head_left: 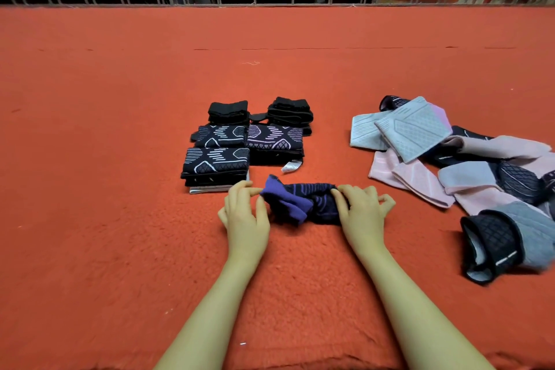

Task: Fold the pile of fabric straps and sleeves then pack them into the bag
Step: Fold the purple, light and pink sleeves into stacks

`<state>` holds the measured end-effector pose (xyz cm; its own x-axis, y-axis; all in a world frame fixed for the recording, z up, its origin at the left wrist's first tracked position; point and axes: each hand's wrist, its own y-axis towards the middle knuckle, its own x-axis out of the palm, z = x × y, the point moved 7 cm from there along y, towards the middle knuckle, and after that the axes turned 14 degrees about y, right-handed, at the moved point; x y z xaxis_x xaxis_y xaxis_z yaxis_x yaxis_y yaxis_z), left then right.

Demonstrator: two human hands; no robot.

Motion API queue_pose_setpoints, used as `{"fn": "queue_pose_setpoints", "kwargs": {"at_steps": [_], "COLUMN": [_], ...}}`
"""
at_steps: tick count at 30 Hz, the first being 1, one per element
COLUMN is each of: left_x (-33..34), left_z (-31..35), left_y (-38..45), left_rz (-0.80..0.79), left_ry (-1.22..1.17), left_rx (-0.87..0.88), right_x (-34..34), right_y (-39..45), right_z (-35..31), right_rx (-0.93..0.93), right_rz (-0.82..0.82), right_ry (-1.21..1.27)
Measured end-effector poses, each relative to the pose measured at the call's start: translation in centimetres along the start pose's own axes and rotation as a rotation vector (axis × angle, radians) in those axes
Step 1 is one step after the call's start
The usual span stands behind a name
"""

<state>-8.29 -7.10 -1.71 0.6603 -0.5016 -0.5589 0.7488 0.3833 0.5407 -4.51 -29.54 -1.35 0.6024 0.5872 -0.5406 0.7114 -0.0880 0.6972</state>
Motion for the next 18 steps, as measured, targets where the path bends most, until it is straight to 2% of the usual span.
{"fn": "queue_pose_setpoints", "kwargs": {"at_steps": [3, 5, 7, 10, 13, 15, 18], "left_x": [0.0, 0.5, 2.1, 4.4, 4.7, 4.3, 4.1], "left_z": [2.3, 4.0, 4.3, 3.2, 3.2, 3.5, 4.0], "left_y": [-0.3, -1.1, -1.8, -1.4, 0.1, 1.1, 1.8], "left_rz": [-0.042, -0.086, -0.166, -0.271, -0.241, -0.18, -0.105], "left_ry": [0.065, 0.218, 0.403, 0.611, 0.636, 0.613, 0.604], "left_rx": [0.206, 0.405, 0.502, 0.45, 0.396, 0.409, 0.556], "right_x": [-0.2, -0.5, -0.2, 1.3, 2.9, 3.4, 3.2], "right_y": [-0.1, -0.3, -0.6, -0.8, -1.1, -1.2, -0.7], "right_z": [-0.5, -1.8, -3.0, -2.9, -1.8, -1.4, -1.5], "right_rx": [-0.071, -0.176, -0.28, -0.258, -0.214, -0.201, -0.208], "right_rz": [0.043, 0.04, -0.038, -0.231, -0.374, -0.399, -0.326], "right_ry": [-0.007, 0.042, 0.077, 0.044, -0.044, -0.07, -0.071]}}
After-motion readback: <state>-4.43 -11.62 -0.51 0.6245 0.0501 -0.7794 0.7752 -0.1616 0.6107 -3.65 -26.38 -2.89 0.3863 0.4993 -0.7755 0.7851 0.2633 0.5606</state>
